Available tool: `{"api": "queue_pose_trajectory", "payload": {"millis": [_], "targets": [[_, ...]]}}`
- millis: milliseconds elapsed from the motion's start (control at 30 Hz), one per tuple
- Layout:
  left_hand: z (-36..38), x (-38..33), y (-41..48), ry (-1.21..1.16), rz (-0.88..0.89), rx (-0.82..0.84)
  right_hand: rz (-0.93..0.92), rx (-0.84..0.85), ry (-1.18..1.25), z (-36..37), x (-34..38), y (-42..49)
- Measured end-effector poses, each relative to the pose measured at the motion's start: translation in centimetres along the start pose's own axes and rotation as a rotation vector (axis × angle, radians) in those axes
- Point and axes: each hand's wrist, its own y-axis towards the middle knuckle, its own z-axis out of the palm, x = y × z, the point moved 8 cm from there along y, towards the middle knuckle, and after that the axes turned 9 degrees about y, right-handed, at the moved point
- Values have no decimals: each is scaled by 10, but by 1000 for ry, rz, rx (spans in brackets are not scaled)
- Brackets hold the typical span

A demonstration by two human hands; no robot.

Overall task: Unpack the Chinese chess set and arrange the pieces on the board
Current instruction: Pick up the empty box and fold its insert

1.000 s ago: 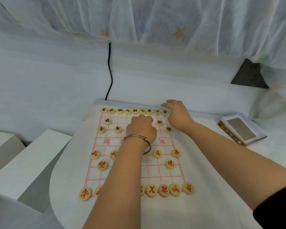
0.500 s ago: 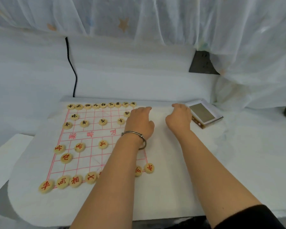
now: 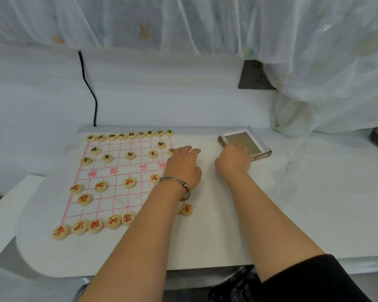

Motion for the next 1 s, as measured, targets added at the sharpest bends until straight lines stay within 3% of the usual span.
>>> {"api": "queue_pose_trajectory", "payload": {"millis": [133, 267, 667, 933, 1000], "targets": [[-7, 11, -12, 20, -22, 2, -97, 4, -15, -3, 12, -21], [-8, 18, -25, 50, -26, 13, -155, 70, 136, 1, 14, -34], [-16, 28, -19, 107, -19, 54, -112, 295, 383, 13, 14, -27], [-26, 40, -13, -119, -94, 38, -208, 393, 407, 11, 32, -33], [-27, 41, -12, -204, -111, 28, -245, 354, 403, 2, 38, -34]]}}
